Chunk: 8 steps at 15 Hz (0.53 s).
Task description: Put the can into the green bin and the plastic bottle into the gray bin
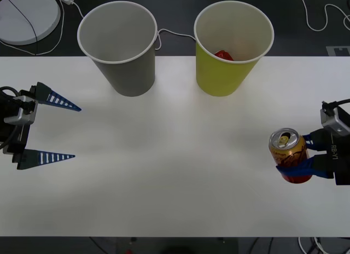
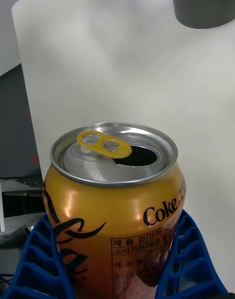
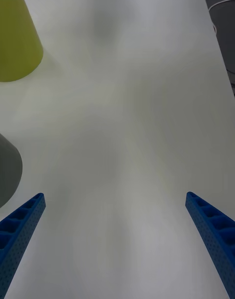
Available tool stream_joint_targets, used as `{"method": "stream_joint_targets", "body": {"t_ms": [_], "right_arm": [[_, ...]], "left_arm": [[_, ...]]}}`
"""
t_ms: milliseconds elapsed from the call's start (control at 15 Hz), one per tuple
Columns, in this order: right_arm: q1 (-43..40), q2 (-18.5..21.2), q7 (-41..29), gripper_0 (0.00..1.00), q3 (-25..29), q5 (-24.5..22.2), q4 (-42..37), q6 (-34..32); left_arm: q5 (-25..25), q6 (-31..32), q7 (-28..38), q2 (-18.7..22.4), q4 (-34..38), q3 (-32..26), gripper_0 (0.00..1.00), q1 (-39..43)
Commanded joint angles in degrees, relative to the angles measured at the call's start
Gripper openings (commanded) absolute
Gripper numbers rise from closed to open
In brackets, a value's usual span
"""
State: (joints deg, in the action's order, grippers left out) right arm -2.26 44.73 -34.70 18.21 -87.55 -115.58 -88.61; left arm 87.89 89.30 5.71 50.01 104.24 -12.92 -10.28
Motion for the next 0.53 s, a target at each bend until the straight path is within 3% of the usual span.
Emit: {"method": "stream_joint_targets", "body": {"t_ms": [67,533], "right_arm": [[1.8,3.9,-8.7,0.00,0.3,0.1,-3.2,0.0],[12.9,17.2,-29.1,0.00,-2.2,4.3,-4.8,0.0]], "left_arm": [[0.0,0.0,0.0,0.0,0.0,0.0,1.00,0.0],[0.0,0.0,0.0,0.0,0.0,0.0,1.00,0.0]]}}
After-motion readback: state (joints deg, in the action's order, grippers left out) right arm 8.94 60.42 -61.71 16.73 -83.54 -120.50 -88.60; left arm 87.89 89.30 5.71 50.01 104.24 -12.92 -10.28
